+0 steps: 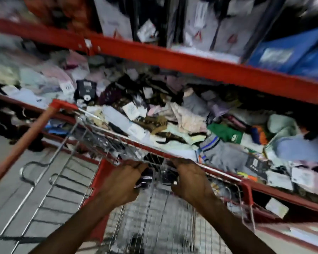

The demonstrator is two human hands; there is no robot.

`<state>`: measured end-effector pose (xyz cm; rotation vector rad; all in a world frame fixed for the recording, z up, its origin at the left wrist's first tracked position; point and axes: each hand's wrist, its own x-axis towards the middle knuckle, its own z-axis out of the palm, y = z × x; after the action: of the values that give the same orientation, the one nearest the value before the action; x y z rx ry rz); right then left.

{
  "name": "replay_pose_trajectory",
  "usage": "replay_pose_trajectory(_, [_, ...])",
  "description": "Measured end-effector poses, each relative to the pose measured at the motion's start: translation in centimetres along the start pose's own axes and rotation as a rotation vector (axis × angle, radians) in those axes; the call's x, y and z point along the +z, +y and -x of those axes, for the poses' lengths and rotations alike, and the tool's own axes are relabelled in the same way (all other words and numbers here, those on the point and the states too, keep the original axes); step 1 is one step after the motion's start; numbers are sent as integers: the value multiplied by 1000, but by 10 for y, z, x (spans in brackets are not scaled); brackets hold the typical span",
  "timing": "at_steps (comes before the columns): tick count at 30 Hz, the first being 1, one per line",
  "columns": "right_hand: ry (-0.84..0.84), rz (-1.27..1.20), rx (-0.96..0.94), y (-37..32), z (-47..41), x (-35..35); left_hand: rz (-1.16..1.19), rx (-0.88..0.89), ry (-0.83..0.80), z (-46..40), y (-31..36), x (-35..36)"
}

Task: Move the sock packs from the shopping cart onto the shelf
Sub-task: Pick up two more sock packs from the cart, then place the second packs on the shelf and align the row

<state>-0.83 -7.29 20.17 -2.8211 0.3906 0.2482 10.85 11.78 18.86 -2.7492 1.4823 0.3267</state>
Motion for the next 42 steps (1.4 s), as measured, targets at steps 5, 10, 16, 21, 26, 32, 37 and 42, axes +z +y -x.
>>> replay_pose_trajectory(5, [205,22,-67,-6,16,-127,-106,14,198,0,20,-117])
replay_pose_trajectory(10, [335,79,-68,-9,36,-230,-190,18,404,0,41,-224])
replay_pose_trajectory(16, [501,20,-72,-7,48,-323,-219,22,483,-12,55,-319])
replay_pose_trajectory(21, [574,9,-59,-7,33,-390,-196,47,518,-35,63,-382])
replay_pose_trajectory(26, [560,-10,-7,-1,3,-430,-133,55,508,-75,62,-423])
replay_pose_trajectory(32, [474,-76,24,13,-32,-445,-44,82,459,-124,54,-436])
replay_pose_trajectory(37, [431,-69,70,27,-62,-437,14,92,402,-160,44,-427])
replay_pose_trajectory(42, [364,-77,120,36,-83,-420,26,104,374,-189,36,-414])
